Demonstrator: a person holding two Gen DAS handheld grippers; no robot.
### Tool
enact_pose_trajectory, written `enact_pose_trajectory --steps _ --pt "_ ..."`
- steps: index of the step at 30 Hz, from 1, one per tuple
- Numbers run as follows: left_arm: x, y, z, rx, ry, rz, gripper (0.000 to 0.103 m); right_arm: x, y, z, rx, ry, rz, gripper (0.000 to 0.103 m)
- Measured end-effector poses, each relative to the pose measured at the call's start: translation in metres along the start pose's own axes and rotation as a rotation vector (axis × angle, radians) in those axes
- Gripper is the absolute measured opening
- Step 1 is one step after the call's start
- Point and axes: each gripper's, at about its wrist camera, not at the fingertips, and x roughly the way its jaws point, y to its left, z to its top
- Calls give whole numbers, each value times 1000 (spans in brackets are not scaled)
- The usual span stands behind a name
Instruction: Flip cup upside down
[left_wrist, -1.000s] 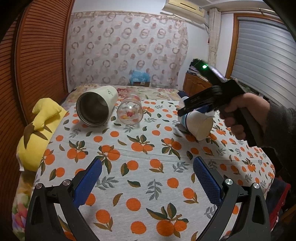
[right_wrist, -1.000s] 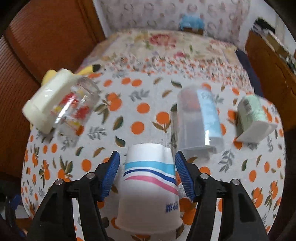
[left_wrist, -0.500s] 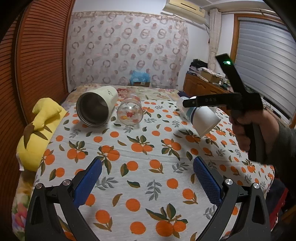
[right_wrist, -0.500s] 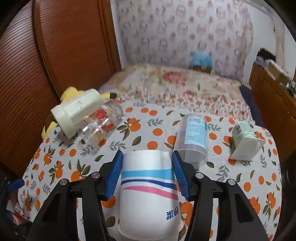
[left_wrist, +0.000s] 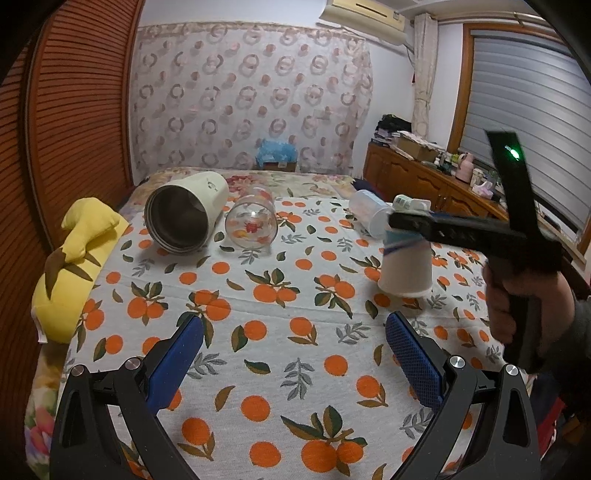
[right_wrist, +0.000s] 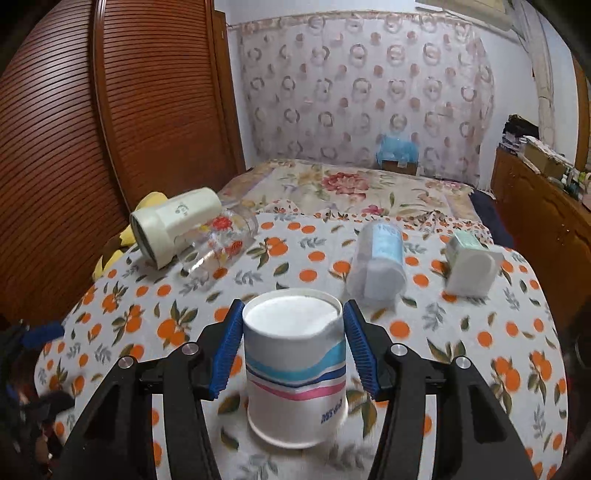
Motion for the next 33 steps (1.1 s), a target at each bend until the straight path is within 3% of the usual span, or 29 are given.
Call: enact_pose_trajectory --steps 3,7,11,17,25,33 --pt "1 -3 2 5 -8 11 95 -12 -1 -13 17 -8 18 70" --pt "0 -9 7 5 -39 41 95 -28 -5 -25 46 -37 41 73" --pt "-3 -17 13 1 -75 72 95 -48 -9 -36 62 -89 21 80" --pt "-4 -36 18 19 -107 124 95 -80 -16 -47 86 -175 -20 100" --pt "-6 -52 19 33 -116 175 95 -105 -27 -63 104 -219 -78 101" --pt "-5 -56 20 31 -109 182 95 -111 -30 -73 106 -229 -92 101"
